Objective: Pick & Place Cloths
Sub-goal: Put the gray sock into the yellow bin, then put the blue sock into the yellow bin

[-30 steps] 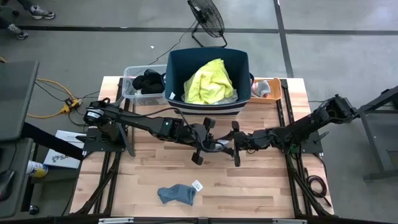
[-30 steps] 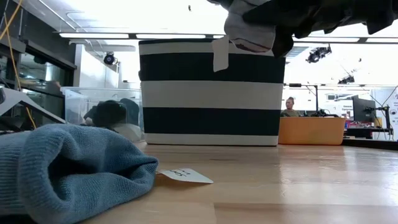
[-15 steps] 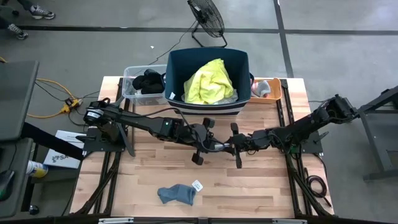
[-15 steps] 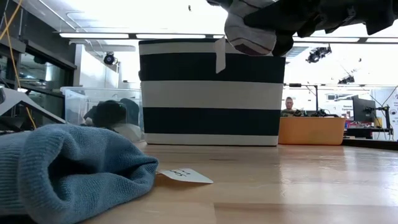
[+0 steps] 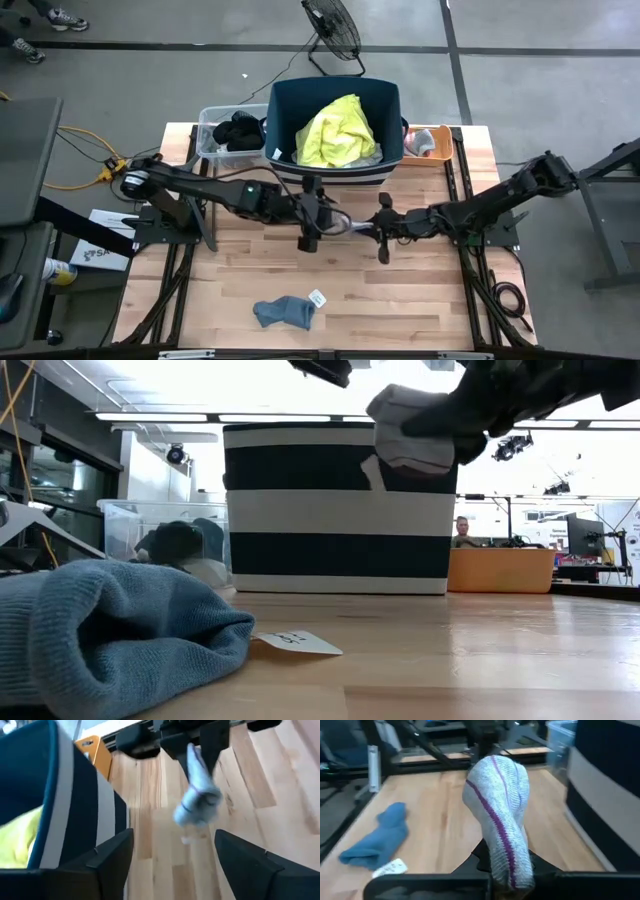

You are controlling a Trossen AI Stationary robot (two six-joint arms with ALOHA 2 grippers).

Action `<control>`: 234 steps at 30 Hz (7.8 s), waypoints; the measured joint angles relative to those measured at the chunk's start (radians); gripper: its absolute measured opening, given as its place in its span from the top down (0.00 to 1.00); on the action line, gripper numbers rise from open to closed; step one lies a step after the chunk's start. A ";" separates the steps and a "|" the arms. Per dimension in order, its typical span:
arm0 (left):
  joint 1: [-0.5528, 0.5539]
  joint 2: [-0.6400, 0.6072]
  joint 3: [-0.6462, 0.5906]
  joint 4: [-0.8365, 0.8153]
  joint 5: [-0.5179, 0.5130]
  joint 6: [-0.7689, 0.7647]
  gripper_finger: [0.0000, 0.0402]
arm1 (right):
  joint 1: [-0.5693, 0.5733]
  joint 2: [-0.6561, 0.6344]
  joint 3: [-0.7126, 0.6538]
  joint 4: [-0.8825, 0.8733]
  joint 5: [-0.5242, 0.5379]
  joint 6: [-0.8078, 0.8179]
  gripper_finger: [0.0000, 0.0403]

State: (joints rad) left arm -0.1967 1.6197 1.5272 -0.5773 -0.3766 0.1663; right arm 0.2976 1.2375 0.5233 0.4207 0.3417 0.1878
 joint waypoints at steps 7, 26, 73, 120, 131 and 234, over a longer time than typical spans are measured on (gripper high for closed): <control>0.000 -0.086 0.000 -0.157 -0.008 -0.190 0.30 | -0.023 -0.147 0.000 -0.175 0.069 0.064 0.99; 0.000 -0.179 -0.124 -0.217 -0.028 -0.258 0.30 | -0.110 -0.500 0.000 -0.950 0.177 0.503 0.99; 0.000 -0.265 -0.378 0.086 0.004 -0.254 0.30 | -1.102 -0.160 0.052 -0.796 0.214 0.196 0.99; 0.000 -0.264 -0.377 0.079 0.003 -0.295 0.30 | -1.214 0.103 0.108 -0.663 -0.020 0.335 0.60; 0.000 -0.264 -0.377 0.078 0.003 -0.302 0.30 | -1.214 -0.065 0.108 -0.735 -0.038 0.331 0.55; -0.250 -0.258 -0.378 -0.141 0.166 -0.969 0.30 | -0.134 -0.986 -0.355 -0.483 -0.269 0.026 0.64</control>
State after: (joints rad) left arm -0.4470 1.3619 1.1496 -0.7185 -0.2107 -0.8025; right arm 0.1635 0.2512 0.1682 -0.0626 0.0728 0.2136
